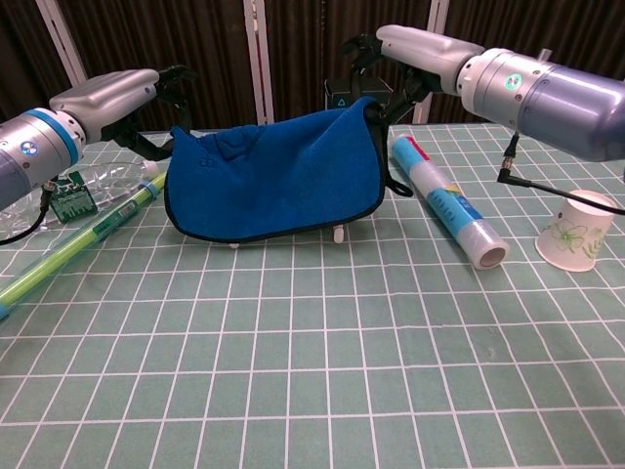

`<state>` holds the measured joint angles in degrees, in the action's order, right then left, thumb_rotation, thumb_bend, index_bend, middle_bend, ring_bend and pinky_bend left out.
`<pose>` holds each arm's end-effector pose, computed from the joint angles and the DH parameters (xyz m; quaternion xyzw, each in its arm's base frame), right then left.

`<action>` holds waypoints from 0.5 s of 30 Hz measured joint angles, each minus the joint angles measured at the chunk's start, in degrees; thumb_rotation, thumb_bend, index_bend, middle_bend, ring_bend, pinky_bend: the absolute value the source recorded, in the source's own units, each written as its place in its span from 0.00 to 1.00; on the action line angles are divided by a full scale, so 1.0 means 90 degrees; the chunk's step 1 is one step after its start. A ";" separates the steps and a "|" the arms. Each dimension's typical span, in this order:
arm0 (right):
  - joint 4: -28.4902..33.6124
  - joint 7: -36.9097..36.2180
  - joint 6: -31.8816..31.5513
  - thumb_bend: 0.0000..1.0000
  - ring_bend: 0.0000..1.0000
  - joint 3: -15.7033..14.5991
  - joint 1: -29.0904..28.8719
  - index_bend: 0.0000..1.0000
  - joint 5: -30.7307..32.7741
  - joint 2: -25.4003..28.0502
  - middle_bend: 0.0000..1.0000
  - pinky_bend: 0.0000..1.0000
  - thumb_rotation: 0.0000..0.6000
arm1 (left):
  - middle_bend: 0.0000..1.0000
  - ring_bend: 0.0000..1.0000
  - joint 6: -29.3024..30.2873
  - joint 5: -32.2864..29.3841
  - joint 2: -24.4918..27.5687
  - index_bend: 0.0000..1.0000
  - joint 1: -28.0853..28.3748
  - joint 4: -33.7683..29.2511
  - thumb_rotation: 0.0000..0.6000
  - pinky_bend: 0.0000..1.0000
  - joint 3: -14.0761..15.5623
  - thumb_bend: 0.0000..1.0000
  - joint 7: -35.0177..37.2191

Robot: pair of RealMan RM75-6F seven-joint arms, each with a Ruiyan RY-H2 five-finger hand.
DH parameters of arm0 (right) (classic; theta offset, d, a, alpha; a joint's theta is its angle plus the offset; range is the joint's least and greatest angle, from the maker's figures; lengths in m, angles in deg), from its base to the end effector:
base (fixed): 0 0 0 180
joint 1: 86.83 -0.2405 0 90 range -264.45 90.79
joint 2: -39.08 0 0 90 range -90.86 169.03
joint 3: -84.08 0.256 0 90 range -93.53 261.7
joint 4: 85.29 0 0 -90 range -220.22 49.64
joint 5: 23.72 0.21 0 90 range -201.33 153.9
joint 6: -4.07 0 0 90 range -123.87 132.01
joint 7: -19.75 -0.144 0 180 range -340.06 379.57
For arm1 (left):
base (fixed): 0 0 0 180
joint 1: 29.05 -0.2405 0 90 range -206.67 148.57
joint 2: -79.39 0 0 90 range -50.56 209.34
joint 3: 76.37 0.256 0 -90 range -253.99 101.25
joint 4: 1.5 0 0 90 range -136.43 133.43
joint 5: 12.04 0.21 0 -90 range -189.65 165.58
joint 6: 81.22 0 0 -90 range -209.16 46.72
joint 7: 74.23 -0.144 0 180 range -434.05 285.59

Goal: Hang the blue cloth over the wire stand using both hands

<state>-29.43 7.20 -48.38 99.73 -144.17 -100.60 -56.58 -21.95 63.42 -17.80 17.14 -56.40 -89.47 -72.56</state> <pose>-0.0856 -0.4479 0.0043 0.7073 -0.3370 0.5021 0.3662 -0.1703 0.4162 0.0049 -0.6887 -0.3219 -0.4501 0.4685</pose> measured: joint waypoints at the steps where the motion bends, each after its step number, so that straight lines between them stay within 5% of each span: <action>1: 0.0007 0.0014 0.0008 0.04 0.00 0.0002 0.0000 0.44 0.0008 0.0001 0.06 0.00 1.00 | 0.00 0.00 -0.0042 -0.0037 0.0017 0.21 -0.0007 -0.0014 1.00 0.00 -0.0001 0.46 -0.0033; 5: 0.0079 0.0091 0.0034 0.00 0.00 0.0009 0.0013 0.31 0.0052 0.0016 0.06 0.00 1.00 | 0.00 0.00 -0.0138 -0.0168 0.0110 0.01 -0.0075 -0.0096 1.00 0.00 -0.0009 0.33 -0.0086; 15: 0.0613 0.0347 -0.0097 0.00 0.00 -0.0012 0.0213 0.12 0.0108 0.0288 0.00 0.00 1.00 | 0.00 0.00 -0.0217 -0.0386 0.0390 0.00 -0.0389 -0.0288 1.00 0.00 0.0074 0.26 -0.0146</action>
<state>-23.91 10.32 -49.25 99.62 -142.25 -99.63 -53.99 -23.91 59.95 -14.28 13.64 -58.99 -88.80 -73.88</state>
